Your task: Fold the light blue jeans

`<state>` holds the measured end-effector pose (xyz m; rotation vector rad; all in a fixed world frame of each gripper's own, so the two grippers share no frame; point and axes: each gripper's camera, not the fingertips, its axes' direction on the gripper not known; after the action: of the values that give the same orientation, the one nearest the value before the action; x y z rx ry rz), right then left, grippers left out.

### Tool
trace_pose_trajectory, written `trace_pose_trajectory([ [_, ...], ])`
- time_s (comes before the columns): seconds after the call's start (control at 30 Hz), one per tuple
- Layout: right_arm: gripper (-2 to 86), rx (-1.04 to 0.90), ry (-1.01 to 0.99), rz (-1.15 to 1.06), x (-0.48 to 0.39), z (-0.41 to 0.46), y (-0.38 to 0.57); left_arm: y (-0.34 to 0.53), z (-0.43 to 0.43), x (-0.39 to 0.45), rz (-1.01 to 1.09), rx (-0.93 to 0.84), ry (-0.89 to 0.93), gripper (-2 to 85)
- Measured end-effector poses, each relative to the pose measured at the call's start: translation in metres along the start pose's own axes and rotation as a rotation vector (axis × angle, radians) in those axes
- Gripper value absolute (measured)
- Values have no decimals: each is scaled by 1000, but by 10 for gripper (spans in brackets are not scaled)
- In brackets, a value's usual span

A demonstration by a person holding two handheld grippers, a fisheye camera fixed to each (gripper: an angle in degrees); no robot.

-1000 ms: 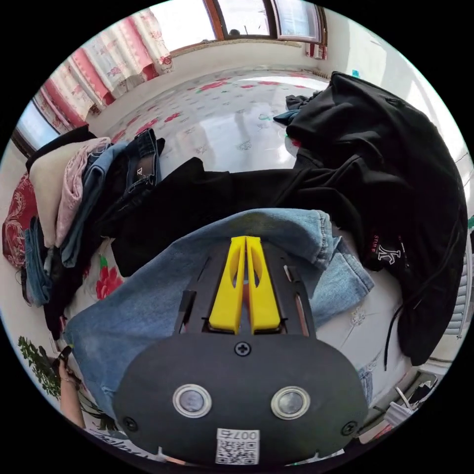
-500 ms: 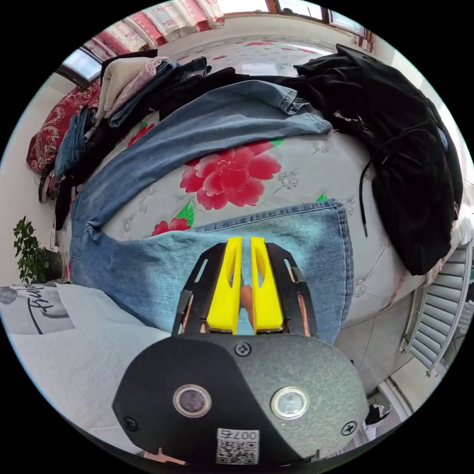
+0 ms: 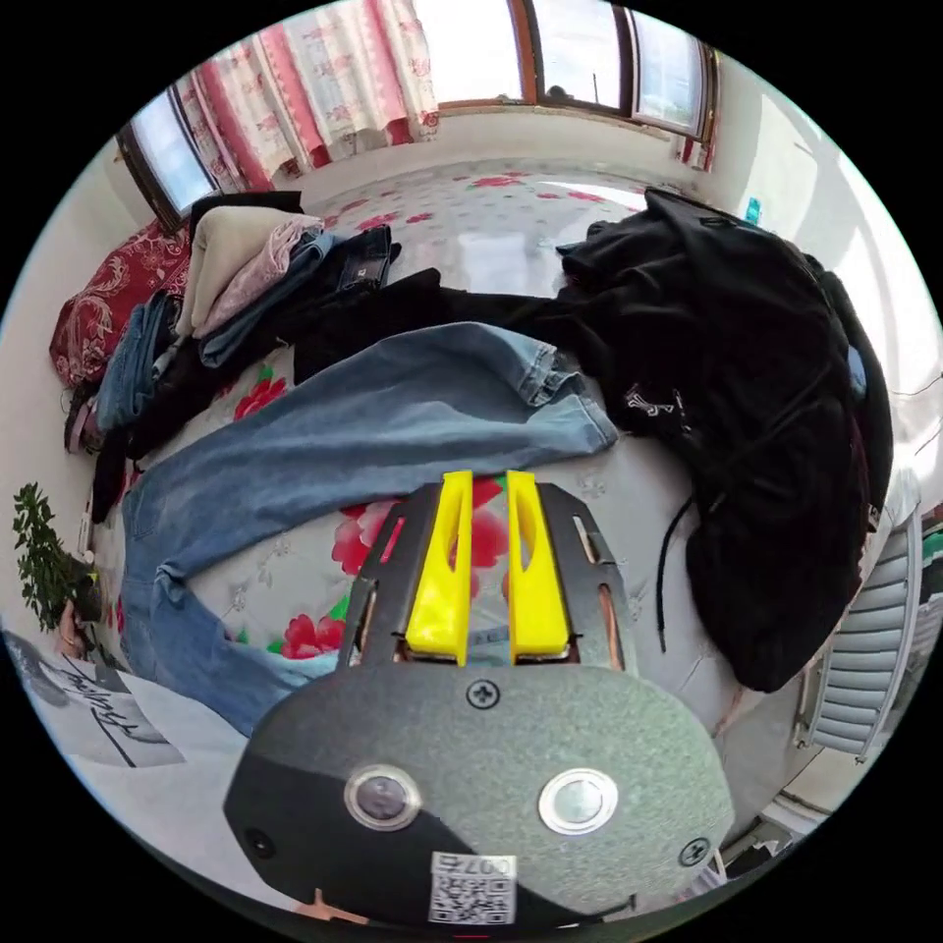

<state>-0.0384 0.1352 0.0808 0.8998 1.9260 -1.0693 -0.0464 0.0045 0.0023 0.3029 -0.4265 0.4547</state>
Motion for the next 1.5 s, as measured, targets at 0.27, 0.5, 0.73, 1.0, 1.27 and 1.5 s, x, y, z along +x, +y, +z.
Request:
trace_pose_trajectory([
  [0.27,72,-118,204,-134,-52,79,-125,-182,89,60,325,-110,-7,78],
  [0.5,19,-362,429,-283,-70,141,-127,-200,154,81,477,-227,16,22],
  [0.73,2,-113,295,-202,-56,56,-103,-195,97,40,362,-161,141,-8],
  [1.0,-2,294,106,-207,-21,-128,12,-71,-92,-68,194,248,383,-9],
  [1.27,-2,212,122,-181,30,-159,207,115,-129,-117,56,215,397,-9],
  [1.5,-2,-323,155,-5,75,-15,338,188,11,-119,-168,-217,381,-9],
])
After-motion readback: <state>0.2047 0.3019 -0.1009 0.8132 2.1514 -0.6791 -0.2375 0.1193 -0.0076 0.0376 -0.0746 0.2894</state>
